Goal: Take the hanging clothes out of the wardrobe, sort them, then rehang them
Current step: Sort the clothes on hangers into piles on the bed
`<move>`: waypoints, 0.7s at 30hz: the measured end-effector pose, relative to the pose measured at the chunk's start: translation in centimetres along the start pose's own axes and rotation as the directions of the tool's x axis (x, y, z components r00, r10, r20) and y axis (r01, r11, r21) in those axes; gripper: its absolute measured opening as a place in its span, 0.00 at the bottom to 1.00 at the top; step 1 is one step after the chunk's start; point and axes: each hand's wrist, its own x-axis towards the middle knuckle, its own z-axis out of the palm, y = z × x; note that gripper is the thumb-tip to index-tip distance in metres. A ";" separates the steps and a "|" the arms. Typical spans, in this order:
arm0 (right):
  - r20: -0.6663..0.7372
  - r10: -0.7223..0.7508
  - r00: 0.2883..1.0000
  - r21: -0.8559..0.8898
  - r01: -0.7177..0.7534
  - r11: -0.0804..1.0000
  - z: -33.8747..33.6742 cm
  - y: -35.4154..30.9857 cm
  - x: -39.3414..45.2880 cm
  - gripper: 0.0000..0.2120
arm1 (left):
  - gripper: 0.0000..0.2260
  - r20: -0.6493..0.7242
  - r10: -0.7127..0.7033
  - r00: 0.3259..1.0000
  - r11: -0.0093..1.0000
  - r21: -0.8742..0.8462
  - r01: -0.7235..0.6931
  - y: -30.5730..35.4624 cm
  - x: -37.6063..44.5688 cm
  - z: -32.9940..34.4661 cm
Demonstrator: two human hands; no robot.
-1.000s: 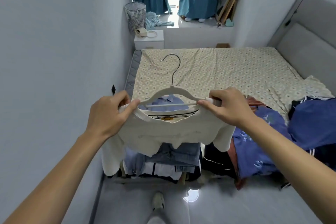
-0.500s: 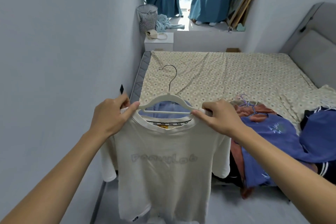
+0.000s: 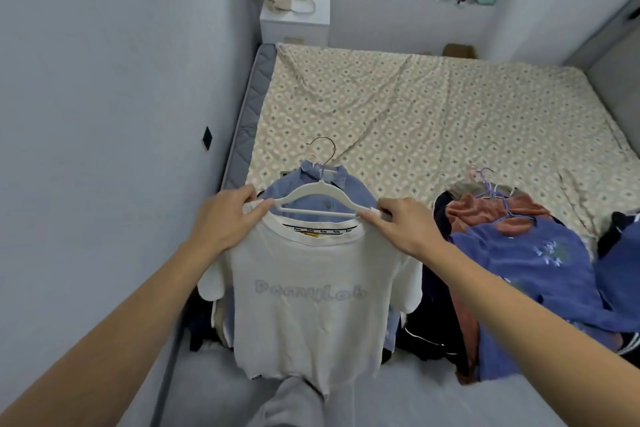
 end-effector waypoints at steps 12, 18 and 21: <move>0.347 0.254 0.903 -0.060 -0.249 0.967 10.9 7.9 19.4 0.22 | 0.17 0.147 -0.129 0.981 0.990 0.075 0.119 -7.6 19.6 14.2; 0.371 0.253 0.893 -0.097 -0.233 0.968 11.3 8.7 19.4 0.29 | 0.15 0.121 -0.119 0.985 0.986 0.127 0.104 -8.7 21.1 15.6; 0.363 0.237 0.901 -0.102 -0.215 0.971 9.9 9.1 18.1 0.28 | 0.17 0.124 -0.056 0.991 0.989 0.142 0.038 -7.8 20.1 16.1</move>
